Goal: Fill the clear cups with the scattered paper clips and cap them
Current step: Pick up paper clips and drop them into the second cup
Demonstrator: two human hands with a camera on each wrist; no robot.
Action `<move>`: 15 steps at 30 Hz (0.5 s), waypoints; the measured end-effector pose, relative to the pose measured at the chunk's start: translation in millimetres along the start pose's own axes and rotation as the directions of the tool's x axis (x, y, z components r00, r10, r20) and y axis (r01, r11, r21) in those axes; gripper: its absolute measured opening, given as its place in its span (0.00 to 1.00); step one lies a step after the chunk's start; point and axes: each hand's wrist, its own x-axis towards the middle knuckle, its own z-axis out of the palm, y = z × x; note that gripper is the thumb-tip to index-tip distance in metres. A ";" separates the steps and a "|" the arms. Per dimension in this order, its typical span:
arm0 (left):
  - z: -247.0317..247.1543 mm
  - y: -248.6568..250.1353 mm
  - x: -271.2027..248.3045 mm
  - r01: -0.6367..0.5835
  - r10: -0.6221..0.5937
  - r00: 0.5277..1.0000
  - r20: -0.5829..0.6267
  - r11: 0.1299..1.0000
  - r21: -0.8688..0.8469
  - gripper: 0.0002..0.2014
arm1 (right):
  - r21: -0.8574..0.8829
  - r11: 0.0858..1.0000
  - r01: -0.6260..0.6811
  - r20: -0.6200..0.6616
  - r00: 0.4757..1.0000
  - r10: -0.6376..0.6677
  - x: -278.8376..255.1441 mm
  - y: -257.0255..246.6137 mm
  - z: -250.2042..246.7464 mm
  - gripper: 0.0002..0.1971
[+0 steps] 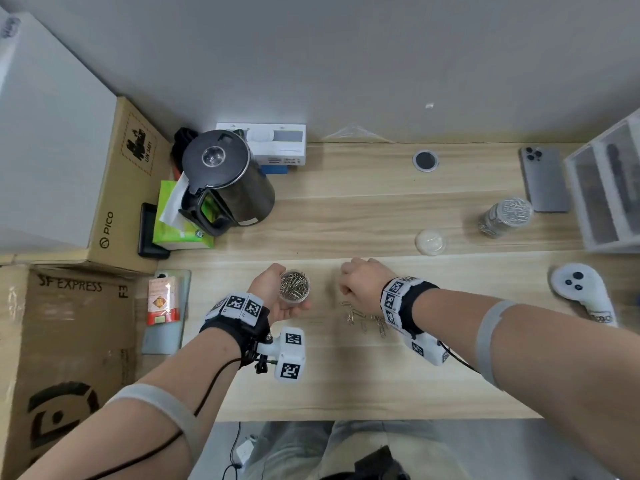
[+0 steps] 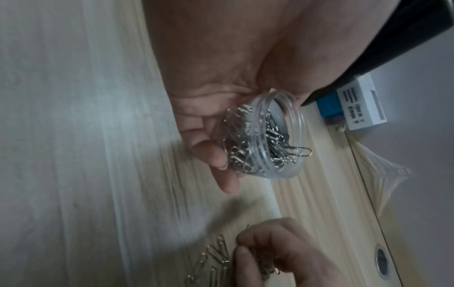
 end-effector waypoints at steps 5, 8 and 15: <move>17.0 15.6 -4.9 -0.029 0.025 0.998 0.053 0.997 0.065 0.16 | 0.180 0.973 -0.147 -0.125 0.977 0.171 -35.0 29.7 -11.3 0.11; 20.6 21.6 -5.9 -0.047 0.043 0.998 0.047 0.996 0.081 0.14 | 0.176 0.941 -0.290 -0.041 0.953 0.302 -37.4 44.5 -18.0 0.23; 12.0 12.6 -1.3 -0.031 0.028 0.999 0.033 0.995 0.091 0.16 | 0.208 0.948 -0.240 -0.008 0.969 0.247 -25.4 26.5 -5.7 0.24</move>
